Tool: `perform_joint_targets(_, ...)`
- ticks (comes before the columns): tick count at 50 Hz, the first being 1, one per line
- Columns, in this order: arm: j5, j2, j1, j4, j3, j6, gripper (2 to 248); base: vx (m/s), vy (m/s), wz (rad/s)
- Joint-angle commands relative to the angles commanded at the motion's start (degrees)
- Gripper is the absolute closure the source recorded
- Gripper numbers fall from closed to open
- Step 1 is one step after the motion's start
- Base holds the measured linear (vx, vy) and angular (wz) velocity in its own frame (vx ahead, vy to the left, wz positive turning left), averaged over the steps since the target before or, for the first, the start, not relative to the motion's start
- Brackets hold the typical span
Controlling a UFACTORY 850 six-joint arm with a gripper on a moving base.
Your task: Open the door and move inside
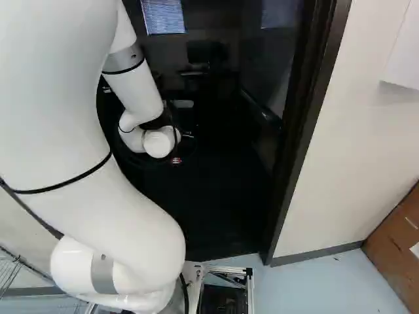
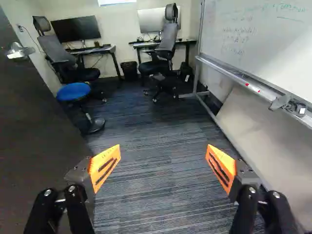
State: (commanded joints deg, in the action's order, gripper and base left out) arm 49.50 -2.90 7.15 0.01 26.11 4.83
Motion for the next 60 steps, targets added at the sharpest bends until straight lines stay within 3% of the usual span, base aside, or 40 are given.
perform_joint_targets(60, 0.00, 0.00, 0.00, 0.00, 0.00, 0.00, 3, 0.173, -0.001, -0.021)
